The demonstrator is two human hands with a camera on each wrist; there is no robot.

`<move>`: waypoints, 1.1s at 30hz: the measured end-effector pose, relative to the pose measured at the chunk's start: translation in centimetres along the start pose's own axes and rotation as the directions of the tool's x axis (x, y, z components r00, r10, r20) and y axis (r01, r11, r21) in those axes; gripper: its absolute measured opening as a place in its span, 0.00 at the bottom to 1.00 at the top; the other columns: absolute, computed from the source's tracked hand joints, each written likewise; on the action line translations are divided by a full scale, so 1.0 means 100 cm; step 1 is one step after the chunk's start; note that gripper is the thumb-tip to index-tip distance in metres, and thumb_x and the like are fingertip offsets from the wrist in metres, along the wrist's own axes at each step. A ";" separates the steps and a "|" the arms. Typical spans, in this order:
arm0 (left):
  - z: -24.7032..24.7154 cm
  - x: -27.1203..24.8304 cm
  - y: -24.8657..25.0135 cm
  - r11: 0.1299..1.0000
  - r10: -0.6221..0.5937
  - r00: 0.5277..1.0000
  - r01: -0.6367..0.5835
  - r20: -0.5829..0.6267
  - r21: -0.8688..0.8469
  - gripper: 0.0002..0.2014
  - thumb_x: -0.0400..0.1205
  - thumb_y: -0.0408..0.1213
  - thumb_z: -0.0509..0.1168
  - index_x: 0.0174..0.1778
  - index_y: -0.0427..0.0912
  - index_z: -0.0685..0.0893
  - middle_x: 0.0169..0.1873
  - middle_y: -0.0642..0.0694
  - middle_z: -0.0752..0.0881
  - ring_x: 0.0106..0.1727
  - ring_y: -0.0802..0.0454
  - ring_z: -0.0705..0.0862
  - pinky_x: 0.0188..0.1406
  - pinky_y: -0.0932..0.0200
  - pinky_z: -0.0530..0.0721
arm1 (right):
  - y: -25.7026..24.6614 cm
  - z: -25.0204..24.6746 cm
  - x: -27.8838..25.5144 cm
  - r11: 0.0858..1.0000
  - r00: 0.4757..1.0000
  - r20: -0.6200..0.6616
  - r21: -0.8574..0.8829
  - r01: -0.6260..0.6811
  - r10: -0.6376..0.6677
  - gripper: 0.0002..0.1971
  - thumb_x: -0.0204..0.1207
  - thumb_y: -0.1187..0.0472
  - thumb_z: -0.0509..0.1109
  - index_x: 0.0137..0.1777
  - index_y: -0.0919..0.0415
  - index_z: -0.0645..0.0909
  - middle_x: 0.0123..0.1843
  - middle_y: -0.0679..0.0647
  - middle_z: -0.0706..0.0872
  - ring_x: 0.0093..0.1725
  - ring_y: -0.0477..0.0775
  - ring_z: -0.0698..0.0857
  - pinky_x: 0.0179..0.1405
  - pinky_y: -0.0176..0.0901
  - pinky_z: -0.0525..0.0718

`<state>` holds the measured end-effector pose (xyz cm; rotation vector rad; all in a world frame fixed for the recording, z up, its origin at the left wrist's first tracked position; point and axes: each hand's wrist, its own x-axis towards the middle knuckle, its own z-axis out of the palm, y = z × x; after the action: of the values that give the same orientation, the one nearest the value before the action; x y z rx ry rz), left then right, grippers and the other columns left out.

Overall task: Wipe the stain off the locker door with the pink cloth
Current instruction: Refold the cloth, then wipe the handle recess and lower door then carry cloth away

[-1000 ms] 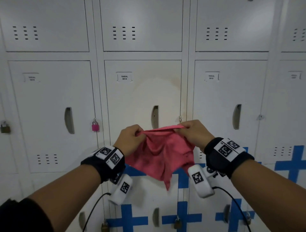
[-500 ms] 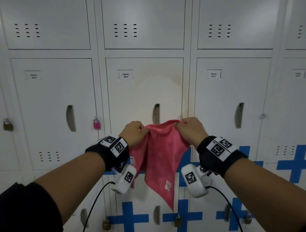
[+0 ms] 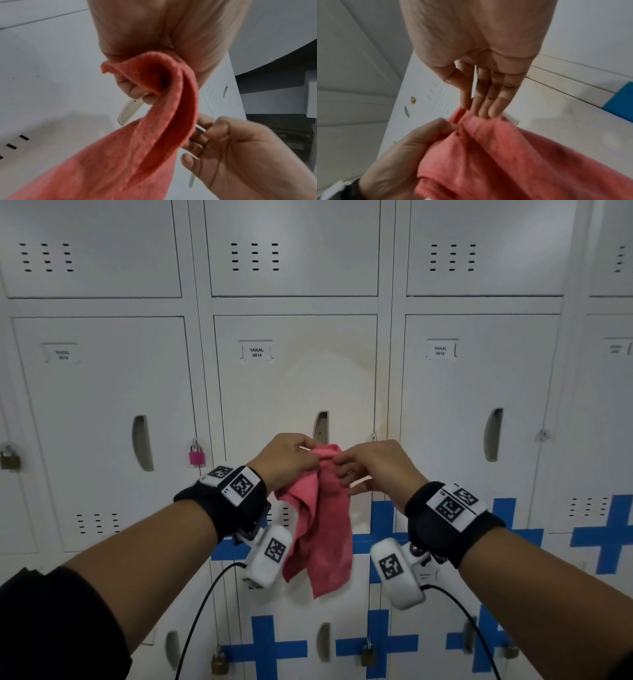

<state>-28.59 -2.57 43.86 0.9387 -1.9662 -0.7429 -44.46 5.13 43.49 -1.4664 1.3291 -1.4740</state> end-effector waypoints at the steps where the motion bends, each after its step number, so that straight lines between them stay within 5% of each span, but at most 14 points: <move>1: -0.001 0.000 0.000 1.000 0.000 1.000 0.000 0.006 -0.008 0.10 0.77 0.30 0.67 0.53 0.40 0.88 0.44 0.36 0.90 0.41 0.47 0.85 0.45 0.51 0.84 | 0.007 -0.004 0.004 0.997 0.996 -0.064 -0.051 0.051 -0.055 0.08 0.74 0.70 0.68 0.49 0.73 0.86 0.36 0.63 0.83 0.37 0.57 0.81 0.33 0.45 0.84; 3: -0.001 -0.001 0.000 0.999 0.001 1.000 0.000 0.018 -0.036 0.10 0.78 0.32 0.67 0.53 0.41 0.88 0.46 0.38 0.90 0.42 0.48 0.87 0.44 0.51 0.86 | 0.027 -0.012 0.011 0.985 0.997 -0.033 -0.165 0.056 -0.063 0.11 0.72 0.65 0.73 0.53 0.66 0.84 0.43 0.57 0.86 0.43 0.53 0.84 0.41 0.46 0.84; 6: -0.003 0.002 0.000 0.994 -0.017 1.000 0.016 -0.003 -0.108 0.10 0.79 0.30 0.63 0.52 0.42 0.87 0.44 0.41 0.89 0.38 0.52 0.84 0.35 0.59 0.81 | 0.052 -0.012 0.016 0.962 0.959 0.229 -0.249 -0.109 0.167 0.31 0.62 0.48 0.80 0.65 0.57 0.78 0.58 0.53 0.87 0.57 0.51 0.85 0.54 0.48 0.82; 10: -0.009 0.013 -0.008 0.997 -0.055 0.995 0.051 -0.082 -0.053 0.09 0.81 0.31 0.63 0.55 0.43 0.83 0.42 0.42 0.86 0.36 0.51 0.82 0.31 0.60 0.78 | 0.061 -0.008 0.013 0.963 0.939 0.294 -0.245 -0.108 0.180 0.15 0.72 0.56 0.77 0.52 0.67 0.87 0.46 0.57 0.89 0.45 0.52 0.85 0.49 0.47 0.83; 13: -0.015 0.019 -0.024 0.989 -0.110 0.978 0.125 -0.175 0.077 0.09 0.82 0.36 0.63 0.57 0.43 0.79 0.42 0.45 0.83 0.39 0.46 0.82 0.28 0.59 0.76 | 0.055 -0.004 0.013 0.992 0.965 0.244 -0.103 -0.070 0.093 0.11 0.77 0.56 0.72 0.43 0.66 0.86 0.44 0.59 0.88 0.44 0.54 0.84 0.47 0.46 0.83; 16: -0.015 0.015 -0.036 0.986 -0.084 0.978 0.109 -0.193 0.126 0.09 0.81 0.39 0.64 0.56 0.43 0.80 0.45 0.47 0.86 0.48 0.49 0.83 0.42 0.58 0.75 | 0.045 0.002 0.018 0.999 0.994 0.112 0.036 -0.023 0.019 0.15 0.78 0.53 0.70 0.40 0.66 0.86 0.38 0.56 0.86 0.40 0.51 0.83 0.43 0.42 0.82; 19: -0.005 0.005 -0.034 1.000 -0.015 1.000 0.015 0.015 0.003 0.09 0.82 0.39 0.65 0.54 0.43 0.85 0.46 0.52 0.88 0.49 0.58 0.84 0.43 0.65 0.75 | 0.042 0.006 0.025 0.993 0.999 0.012 0.116 0.030 -0.031 0.22 0.75 0.50 0.74 0.47 0.74 0.85 0.43 0.63 0.86 0.41 0.56 0.83 0.47 0.49 0.83; 21: 0.004 -0.001 -0.032 0.996 0.003 0.989 0.010 0.149 -0.085 0.08 0.81 0.40 0.68 0.53 0.44 0.87 0.45 0.52 0.89 0.48 0.60 0.86 0.43 0.67 0.79 | 0.043 0.010 0.031 0.992 0.993 -0.043 0.058 0.110 -0.108 0.18 0.72 0.48 0.76 0.43 0.66 0.88 0.47 0.61 0.87 0.46 0.54 0.84 0.54 0.56 0.84; 24: 0.018 -0.001 -0.037 0.964 0.045 0.978 0.011 0.205 -0.266 0.06 0.80 0.31 0.69 0.52 0.40 0.86 0.39 0.43 0.89 0.43 0.48 0.86 0.44 0.61 0.84 | 0.047 0.014 0.037 0.972 0.959 -0.167 -0.091 0.217 -0.230 0.08 0.72 0.50 0.75 0.41 0.53 0.90 0.62 0.43 0.79 0.62 0.40 0.78 0.66 0.46 0.76; 26: 0.023 0.003 -0.043 0.955 0.058 0.976 0.007 0.209 -0.295 0.06 0.81 0.31 0.68 0.52 0.37 0.86 0.40 0.33 0.88 0.42 0.41 0.84 0.47 0.51 0.85 | 0.053 0.018 0.040 0.965 0.935 -0.240 -0.049 0.257 -0.262 0.05 0.74 0.55 0.74 0.39 0.52 0.89 0.55 0.45 0.88 0.51 0.39 0.85 0.56 0.44 0.84; 28: 0.023 0.010 -0.051 0.988 0.072 0.979 -0.044 0.191 -0.147 0.08 0.82 0.38 0.68 0.51 0.39 0.88 0.39 0.34 0.89 0.41 0.41 0.85 0.54 0.44 0.84 | 0.059 0.019 0.046 0.959 0.900 -0.334 -0.081 0.270 -0.282 0.05 0.73 0.57 0.74 0.37 0.55 0.87 0.38 0.49 0.89 0.38 0.44 0.86 0.43 0.45 0.87; 30: 0.020 0.018 -0.060 0.965 0.130 0.985 -0.151 0.110 0.213 0.13 0.81 0.44 0.65 0.57 0.44 0.86 0.51 0.44 0.89 0.54 0.47 0.85 0.63 0.45 0.81 | 0.063 0.019 0.056 0.928 0.843 -0.402 -0.250 0.275 -0.358 0.08 0.72 0.58 0.75 0.35 0.61 0.83 0.33 0.51 0.85 0.33 0.44 0.81 0.36 0.35 0.80; 33: 0.009 0.027 -0.068 0.674 0.390 0.920 -0.320 0.048 0.666 0.25 0.79 0.48 0.62 0.72 0.46 0.75 0.71 0.46 0.78 0.71 0.45 0.74 0.71 0.45 0.72 | 0.063 0.018 0.073 0.804 0.794 -0.354 -0.535 0.261 -0.493 0.02 0.72 0.65 0.71 0.43 0.64 0.83 0.44 0.55 0.81 0.40 0.48 0.78 0.37 0.22 0.72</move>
<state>-28.06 -8.36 39.38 0.9055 -2.2664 0.2721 -45.09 -3.82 39.48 -1.8370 1.8609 -1.9836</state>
